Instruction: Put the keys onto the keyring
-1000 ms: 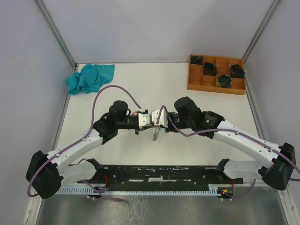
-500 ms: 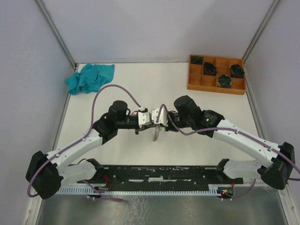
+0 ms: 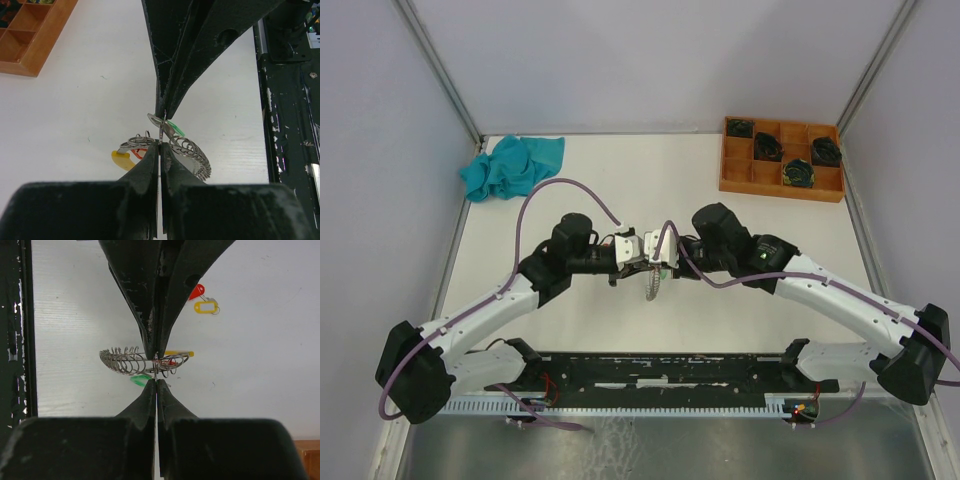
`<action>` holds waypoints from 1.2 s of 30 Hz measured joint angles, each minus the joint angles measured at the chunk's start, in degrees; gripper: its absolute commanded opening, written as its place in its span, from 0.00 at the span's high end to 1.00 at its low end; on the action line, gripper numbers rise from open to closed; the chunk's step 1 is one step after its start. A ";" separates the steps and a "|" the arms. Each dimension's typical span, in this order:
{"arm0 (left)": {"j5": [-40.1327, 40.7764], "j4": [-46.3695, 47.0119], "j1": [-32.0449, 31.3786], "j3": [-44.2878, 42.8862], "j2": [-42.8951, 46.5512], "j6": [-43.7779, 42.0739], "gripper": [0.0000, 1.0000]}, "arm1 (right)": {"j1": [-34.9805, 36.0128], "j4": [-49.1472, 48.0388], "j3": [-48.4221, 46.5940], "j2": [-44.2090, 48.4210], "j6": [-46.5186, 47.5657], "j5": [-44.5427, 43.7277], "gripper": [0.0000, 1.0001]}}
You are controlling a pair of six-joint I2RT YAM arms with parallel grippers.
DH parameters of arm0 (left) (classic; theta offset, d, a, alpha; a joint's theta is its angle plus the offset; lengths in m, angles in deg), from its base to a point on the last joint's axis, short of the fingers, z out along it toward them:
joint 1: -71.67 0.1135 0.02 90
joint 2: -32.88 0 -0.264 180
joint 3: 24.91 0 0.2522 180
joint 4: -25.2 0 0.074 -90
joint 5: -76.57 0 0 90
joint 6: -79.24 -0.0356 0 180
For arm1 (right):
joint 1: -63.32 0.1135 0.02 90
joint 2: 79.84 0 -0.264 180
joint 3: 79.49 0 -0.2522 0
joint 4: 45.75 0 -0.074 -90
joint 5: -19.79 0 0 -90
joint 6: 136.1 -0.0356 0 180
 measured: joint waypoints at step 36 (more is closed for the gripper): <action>-2.75 -0.70 0.76 -0.92 0.07 0.57 0.97 | 0.44 0.94 -2.32 -1.05 0.94 -0.26 0.99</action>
